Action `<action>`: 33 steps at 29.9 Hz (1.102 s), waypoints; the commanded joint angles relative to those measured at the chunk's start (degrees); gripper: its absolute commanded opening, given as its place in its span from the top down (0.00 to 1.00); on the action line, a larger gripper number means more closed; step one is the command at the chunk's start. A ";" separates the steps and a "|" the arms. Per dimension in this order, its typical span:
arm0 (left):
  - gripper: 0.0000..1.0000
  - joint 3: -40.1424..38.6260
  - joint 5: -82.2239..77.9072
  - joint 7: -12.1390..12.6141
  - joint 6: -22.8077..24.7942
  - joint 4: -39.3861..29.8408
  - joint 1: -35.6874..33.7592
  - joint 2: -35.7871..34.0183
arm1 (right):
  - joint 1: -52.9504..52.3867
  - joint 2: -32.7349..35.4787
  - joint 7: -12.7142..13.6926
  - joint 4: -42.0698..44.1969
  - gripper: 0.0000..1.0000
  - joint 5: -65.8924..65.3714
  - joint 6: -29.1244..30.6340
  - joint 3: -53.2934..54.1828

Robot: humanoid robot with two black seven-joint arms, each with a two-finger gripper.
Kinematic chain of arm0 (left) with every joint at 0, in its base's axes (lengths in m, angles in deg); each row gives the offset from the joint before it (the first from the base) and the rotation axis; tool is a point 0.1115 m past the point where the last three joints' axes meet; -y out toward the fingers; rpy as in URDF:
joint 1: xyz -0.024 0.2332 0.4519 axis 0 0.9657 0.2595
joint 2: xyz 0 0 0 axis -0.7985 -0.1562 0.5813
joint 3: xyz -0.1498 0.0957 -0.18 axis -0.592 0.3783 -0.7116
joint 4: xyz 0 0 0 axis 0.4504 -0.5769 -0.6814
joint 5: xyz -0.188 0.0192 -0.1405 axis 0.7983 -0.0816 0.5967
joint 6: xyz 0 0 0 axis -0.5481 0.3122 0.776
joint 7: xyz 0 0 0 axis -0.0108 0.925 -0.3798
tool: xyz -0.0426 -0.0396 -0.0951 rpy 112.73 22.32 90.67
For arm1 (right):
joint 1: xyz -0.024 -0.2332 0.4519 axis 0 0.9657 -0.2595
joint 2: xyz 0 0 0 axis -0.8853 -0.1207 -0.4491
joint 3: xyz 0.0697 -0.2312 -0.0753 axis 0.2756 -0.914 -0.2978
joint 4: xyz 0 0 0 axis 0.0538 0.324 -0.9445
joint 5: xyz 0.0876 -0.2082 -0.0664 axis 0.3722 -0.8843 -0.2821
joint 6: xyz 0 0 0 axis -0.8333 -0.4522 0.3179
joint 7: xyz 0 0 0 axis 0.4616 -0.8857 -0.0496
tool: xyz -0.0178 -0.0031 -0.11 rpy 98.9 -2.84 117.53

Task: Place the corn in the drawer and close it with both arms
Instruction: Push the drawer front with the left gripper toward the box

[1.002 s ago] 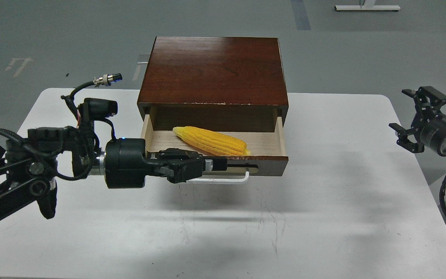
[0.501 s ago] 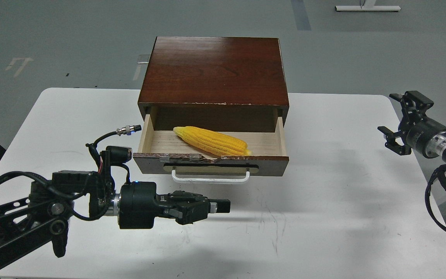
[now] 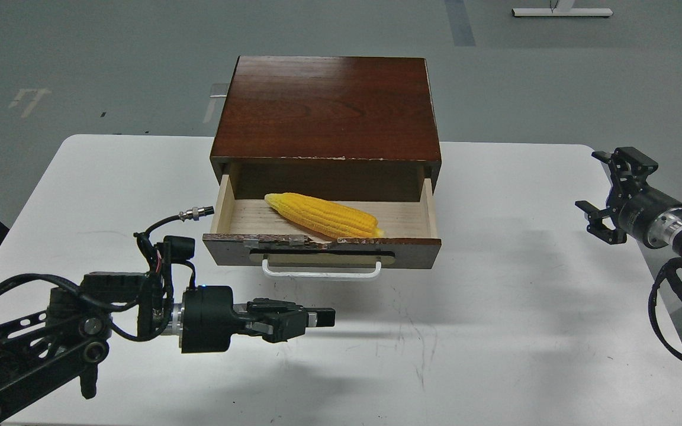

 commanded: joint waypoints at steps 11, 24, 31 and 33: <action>1.00 -0.59 0.54 1.64 0.00 4.20 -0.23 0.01 | 1.06 0.08 0.00 0.00 0.00 0.00 0.00 0.00; 1.00 -0.85 0.45 1.99 -1.64 8.24 -1.29 1.06 | 1.41 0.00 0.00 0.09 0.00 0.00 -0.27 0.09; 1.00 -1.91 0.54 1.90 -1.55 10.08 -2.08 1.24 | 1.50 -1.32 0.00 0.96 0.00 0.00 -0.27 0.09; 1.00 -1.91 0.54 1.99 -1.55 10.96 -1.99 1.85 | 1.50 -1.67 0.00 1.23 0.00 0.00 -0.27 0.09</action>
